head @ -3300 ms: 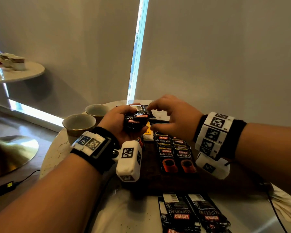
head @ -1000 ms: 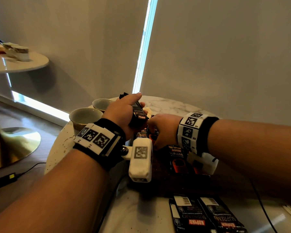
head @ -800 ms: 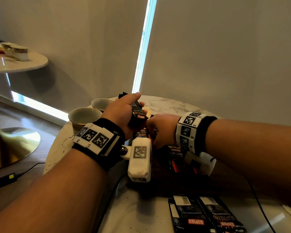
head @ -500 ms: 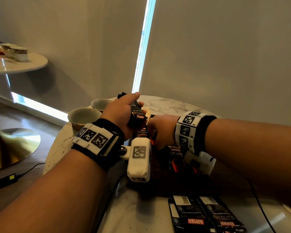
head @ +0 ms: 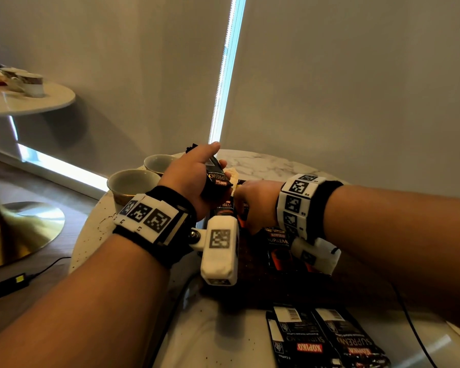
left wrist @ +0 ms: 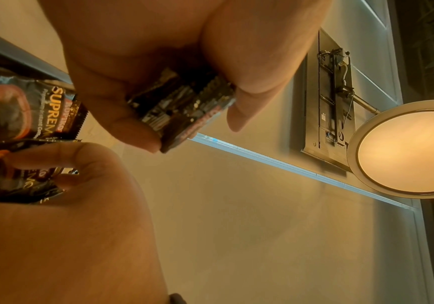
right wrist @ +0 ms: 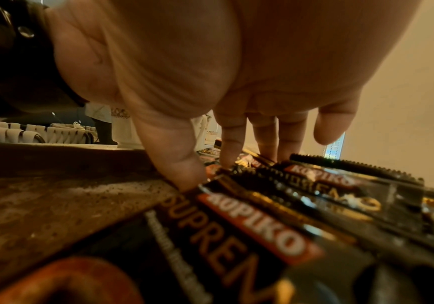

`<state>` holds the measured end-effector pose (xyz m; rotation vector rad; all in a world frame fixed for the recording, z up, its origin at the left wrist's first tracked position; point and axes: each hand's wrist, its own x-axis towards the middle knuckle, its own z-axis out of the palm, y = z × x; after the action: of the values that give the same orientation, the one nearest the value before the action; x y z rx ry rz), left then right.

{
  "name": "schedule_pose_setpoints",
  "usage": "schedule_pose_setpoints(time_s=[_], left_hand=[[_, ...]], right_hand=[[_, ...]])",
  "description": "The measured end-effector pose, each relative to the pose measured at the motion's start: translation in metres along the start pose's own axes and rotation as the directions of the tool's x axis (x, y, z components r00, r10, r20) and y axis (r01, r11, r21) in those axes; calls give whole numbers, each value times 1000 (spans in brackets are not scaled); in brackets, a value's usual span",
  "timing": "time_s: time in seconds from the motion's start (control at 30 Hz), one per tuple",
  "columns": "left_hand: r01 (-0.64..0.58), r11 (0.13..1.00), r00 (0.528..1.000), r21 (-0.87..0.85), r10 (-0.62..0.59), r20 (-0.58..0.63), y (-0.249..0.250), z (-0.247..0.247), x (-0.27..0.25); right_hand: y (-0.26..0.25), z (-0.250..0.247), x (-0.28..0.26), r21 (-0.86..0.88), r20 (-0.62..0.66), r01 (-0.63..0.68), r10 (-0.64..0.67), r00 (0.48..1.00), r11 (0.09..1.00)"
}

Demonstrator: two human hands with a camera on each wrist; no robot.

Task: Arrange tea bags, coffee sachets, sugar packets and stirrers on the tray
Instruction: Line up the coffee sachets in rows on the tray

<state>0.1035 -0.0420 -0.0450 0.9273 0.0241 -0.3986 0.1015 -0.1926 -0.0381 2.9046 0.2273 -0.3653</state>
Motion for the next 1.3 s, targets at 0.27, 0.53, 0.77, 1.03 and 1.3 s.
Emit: schedule_pose_setpoints(time_s=[0.27, 0.53, 0.77, 1.03, 1.3], left_hand=[[10, 1000, 1000, -1, -10, 14, 0, 1, -1], [3, 1000, 1000, 29, -3, -8, -1, 0, 0], [88, 995, 996, 41, -89, 4, -2, 0, 3], [146, 982, 980, 119, -160, 117, -5, 4, 1], [222, 972, 930, 78, -235, 282, -9, 10, -5]], right_hand=[[3, 1, -2, 14, 4, 3, -3, 1000, 1000], [7, 0, -6, 78, -21, -9, 11, 1000, 997], [17, -5, -10, 169, -124, 4, 18, 992, 986], [31, -22, -45, 507, -500, 309, -16, 866, 805], [11, -22, -66, 426, -446, 394, -190, 875, 814]])
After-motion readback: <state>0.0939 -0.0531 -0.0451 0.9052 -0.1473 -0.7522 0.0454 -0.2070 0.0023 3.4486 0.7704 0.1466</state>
